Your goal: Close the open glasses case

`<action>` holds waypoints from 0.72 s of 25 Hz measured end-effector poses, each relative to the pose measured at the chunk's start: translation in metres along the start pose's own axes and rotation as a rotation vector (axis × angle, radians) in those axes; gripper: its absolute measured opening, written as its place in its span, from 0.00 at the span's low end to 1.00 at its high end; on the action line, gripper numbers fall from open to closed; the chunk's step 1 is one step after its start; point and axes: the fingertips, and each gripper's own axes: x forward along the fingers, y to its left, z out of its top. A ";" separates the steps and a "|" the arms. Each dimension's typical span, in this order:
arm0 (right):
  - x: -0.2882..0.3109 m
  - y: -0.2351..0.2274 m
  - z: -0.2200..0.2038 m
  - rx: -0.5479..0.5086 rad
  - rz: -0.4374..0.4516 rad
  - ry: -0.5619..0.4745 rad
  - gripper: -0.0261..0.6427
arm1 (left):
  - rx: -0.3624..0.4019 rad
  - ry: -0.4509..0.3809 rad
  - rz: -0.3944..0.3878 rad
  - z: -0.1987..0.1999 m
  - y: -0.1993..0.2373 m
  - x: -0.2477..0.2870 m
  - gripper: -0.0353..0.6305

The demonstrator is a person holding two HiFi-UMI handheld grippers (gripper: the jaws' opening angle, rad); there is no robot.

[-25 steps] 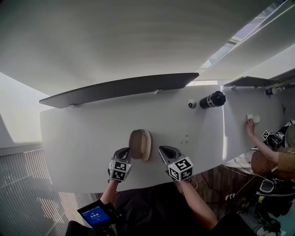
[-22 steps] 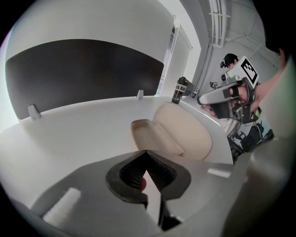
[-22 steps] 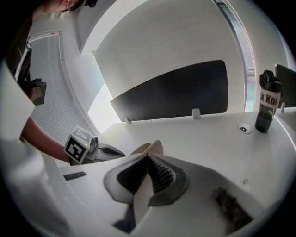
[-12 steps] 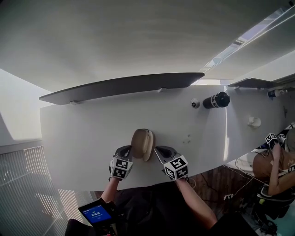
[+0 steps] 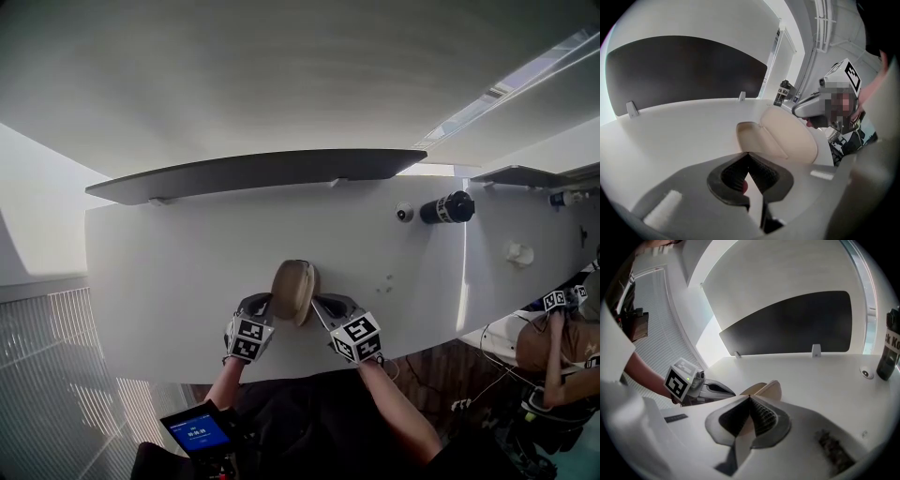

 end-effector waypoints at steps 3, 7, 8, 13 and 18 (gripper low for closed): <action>-0.005 -0.003 0.001 0.002 -0.007 -0.014 0.05 | 0.004 0.000 0.000 0.002 -0.002 0.002 0.06; -0.014 -0.012 -0.007 0.016 -0.044 -0.005 0.05 | 0.006 0.002 -0.018 0.004 -0.008 0.009 0.06; -0.016 -0.014 -0.007 0.018 -0.054 -0.009 0.05 | 0.005 0.003 -0.018 0.004 -0.007 0.009 0.06; -0.009 -0.014 -0.014 0.027 -0.058 0.006 0.05 | 0.004 0.010 -0.011 0.001 -0.004 0.002 0.06; 0.002 -0.002 -0.002 -0.018 -0.016 0.014 0.05 | -0.003 0.009 -0.011 0.001 -0.005 0.003 0.06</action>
